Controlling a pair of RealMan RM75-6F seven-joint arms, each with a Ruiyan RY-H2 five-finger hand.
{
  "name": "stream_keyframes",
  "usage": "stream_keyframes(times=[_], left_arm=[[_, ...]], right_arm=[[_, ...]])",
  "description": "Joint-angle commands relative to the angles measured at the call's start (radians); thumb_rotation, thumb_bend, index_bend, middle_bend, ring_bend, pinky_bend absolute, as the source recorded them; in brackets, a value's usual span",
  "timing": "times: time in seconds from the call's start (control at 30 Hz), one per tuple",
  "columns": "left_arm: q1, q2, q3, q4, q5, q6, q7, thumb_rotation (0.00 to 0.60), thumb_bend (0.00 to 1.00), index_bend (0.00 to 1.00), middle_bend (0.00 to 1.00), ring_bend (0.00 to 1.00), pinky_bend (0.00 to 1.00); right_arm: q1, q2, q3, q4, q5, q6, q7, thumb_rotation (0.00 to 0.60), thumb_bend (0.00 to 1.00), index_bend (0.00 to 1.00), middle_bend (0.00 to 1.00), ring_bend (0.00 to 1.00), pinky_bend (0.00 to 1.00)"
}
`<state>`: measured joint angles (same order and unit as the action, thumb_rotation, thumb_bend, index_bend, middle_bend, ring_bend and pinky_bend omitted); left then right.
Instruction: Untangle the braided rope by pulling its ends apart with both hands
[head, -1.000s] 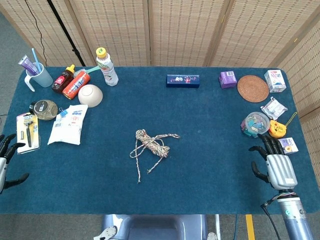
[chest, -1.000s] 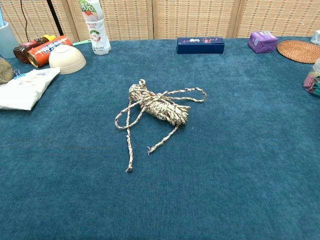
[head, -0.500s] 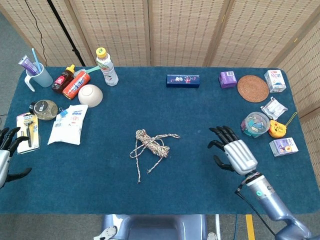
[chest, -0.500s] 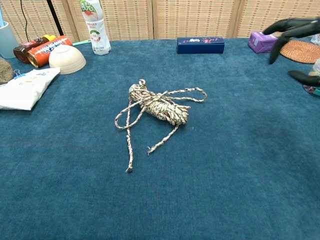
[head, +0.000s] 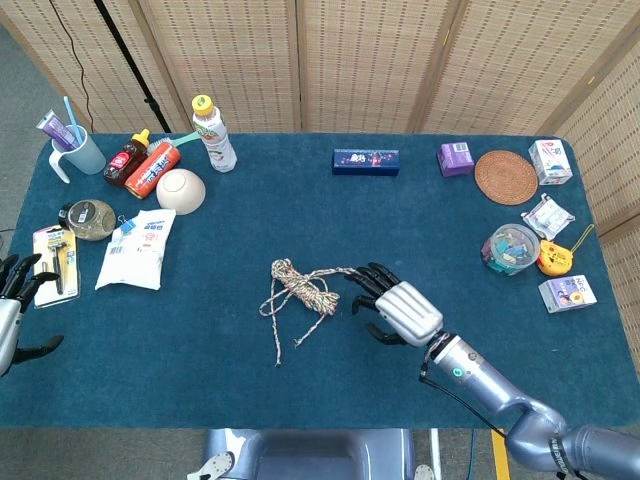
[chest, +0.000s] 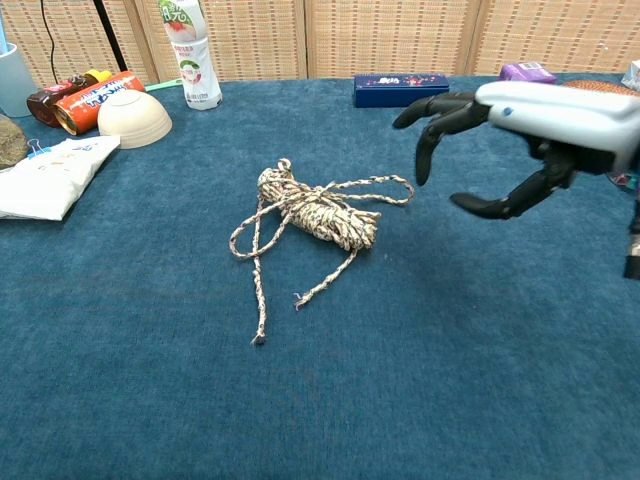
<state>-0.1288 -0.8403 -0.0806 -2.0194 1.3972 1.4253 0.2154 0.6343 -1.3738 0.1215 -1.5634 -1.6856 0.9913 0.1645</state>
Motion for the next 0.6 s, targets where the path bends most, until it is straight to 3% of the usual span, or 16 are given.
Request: stream_keyframes(times=[0.03,0.6], left_arm=[[0.0,0.001,0.001,0.0,-0.001,0.0,-0.001,0.6,0.07,0.26,0.12,0.01,0.0],[0.012,0.02,0.009,-0.003,-0.011,0.016,-0.006,0.6,0.07,0.26,0.12,0.01,0.0]], right_arm=[[0.027,-0.027,-0.005,0.026,-0.006,-0.015,0.005,0.6,0.42,0.44,0.16,0.05,0.0],[0.139,-0.183,-0.006,0.17,0.01,-0.049,0.007,0.6,0.37,0.49,0.19,0.06,0.0]])
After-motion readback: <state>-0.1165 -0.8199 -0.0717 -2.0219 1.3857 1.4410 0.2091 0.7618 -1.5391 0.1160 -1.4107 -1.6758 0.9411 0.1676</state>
